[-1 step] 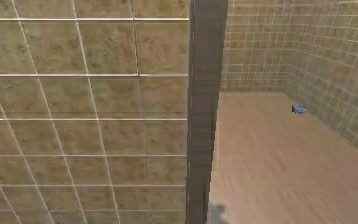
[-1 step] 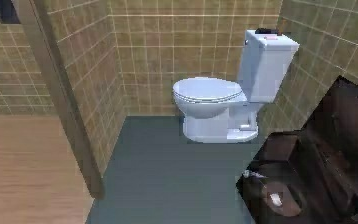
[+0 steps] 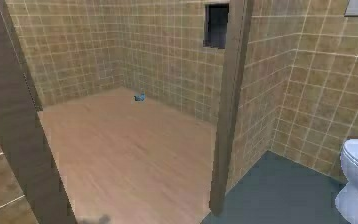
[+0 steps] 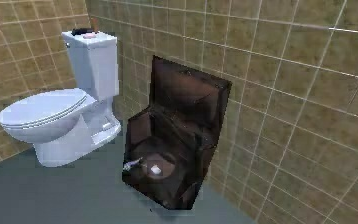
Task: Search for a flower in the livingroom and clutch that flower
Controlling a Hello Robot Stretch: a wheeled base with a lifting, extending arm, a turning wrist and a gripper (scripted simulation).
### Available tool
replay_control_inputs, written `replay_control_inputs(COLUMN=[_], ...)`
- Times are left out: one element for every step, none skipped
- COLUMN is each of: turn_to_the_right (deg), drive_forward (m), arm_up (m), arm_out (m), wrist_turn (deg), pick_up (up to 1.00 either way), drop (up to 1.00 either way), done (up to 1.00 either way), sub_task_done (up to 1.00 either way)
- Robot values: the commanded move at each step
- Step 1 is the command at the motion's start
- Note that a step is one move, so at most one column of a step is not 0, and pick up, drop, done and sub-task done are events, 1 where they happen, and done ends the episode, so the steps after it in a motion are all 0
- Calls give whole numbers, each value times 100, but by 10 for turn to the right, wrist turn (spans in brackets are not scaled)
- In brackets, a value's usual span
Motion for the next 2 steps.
replay_control_inputs(turn_to_the_right=[150,0], drive_forward=[0,65], arm_up=[0,0], arm_out=[0,0], wrist_turn=[0,0], pick_up=[0,0], drop=[0,0], done=[0,0], sub_task_done=[0,0])
